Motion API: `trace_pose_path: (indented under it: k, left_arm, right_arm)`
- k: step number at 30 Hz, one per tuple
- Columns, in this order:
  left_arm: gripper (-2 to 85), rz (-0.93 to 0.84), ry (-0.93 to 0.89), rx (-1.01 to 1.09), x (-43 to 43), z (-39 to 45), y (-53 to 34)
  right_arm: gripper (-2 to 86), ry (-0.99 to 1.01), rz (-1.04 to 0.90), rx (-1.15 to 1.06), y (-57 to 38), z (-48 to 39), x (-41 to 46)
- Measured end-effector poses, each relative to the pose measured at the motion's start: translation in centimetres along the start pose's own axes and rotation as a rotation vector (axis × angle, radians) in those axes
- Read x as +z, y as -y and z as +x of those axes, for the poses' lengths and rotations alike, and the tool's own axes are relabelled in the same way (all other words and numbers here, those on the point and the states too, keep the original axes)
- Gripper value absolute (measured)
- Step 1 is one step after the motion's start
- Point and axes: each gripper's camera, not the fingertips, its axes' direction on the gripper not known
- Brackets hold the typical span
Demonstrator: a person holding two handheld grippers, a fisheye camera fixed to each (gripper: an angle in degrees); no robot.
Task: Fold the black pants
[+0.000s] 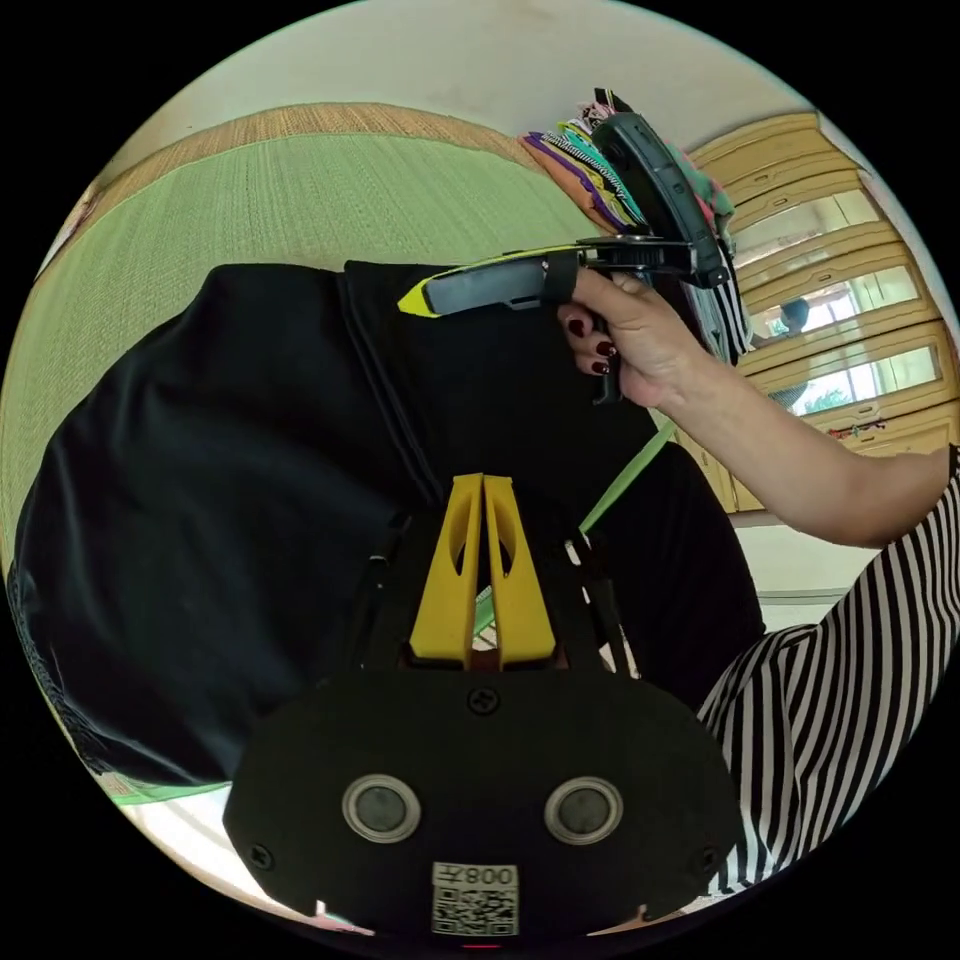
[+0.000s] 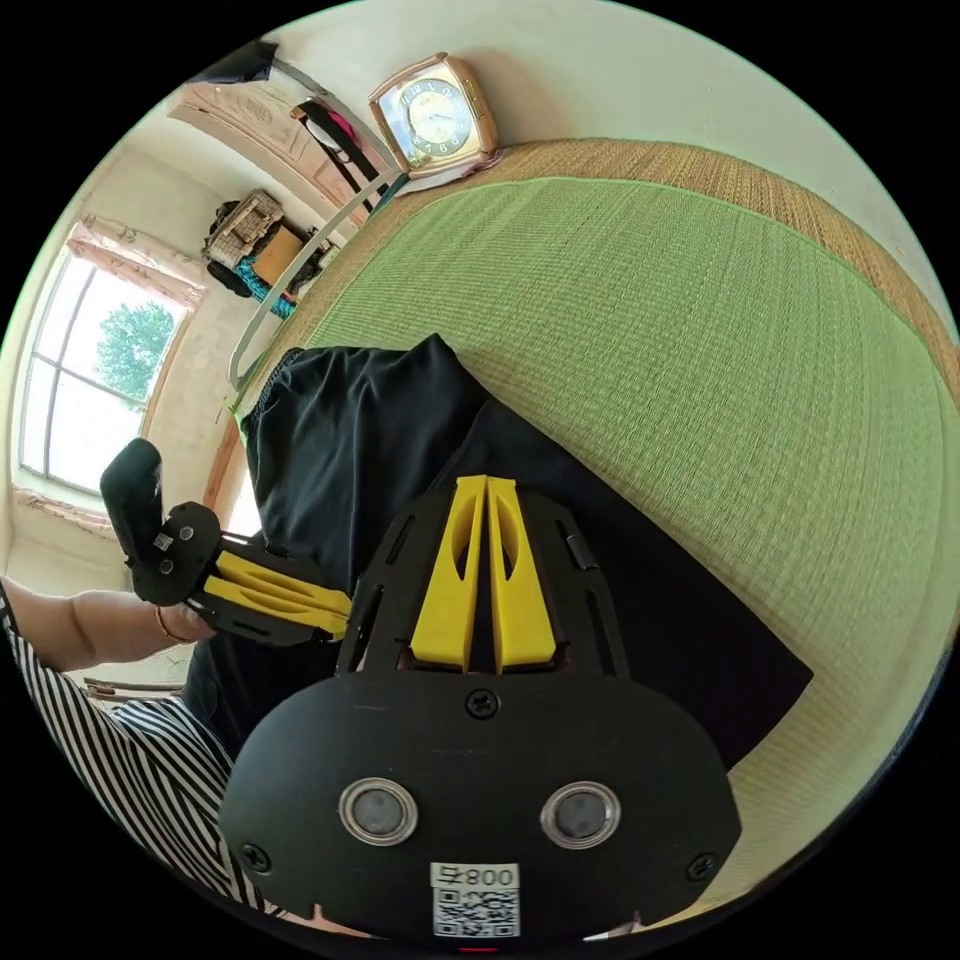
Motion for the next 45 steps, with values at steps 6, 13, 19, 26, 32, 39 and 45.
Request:
trace_pose_path:
  k: [6,13,19,26,32,39,45]
  left_arm:
    - [0.0,-0.062,-0.010,-0.028,3.2,1.3,0.0]
    - [0.3,-0.117,0.022,0.045,6.7,4.5,-0.3]
    - [1.9,-0.033,0.021,0.095,8.3,8.2,-0.2]
    - [8.0,-0.068,-0.045,0.247,13.6,14.9,1.6]
    - [9.8,-0.098,0.024,0.397,18.2,21.4,3.2]
    - [10.7,-0.115,0.139,0.436,22.4,26.3,3.8]
    - [7.9,-0.104,0.236,0.388,23.9,28.6,3.3]
  right_arm:
    - [0.2,0.056,-0.038,0.038,-3.1,2.2,-1.7]
    - [0.4,0.067,-0.083,0.099,-13.0,4.2,-5.9]
    - [2.2,0.149,0.081,0.299,-18.0,8.3,-11.2]
    - [7.5,0.208,0.117,0.571,-25.4,15.4,-15.7]
    - [6.5,0.425,0.165,0.618,-28.4,18.5,-16.6]
    - [5.2,0.510,0.219,0.588,-30.2,19.5,-18.9]
    - [5.0,0.528,0.206,0.534,-30.4,19.3,-20.3]
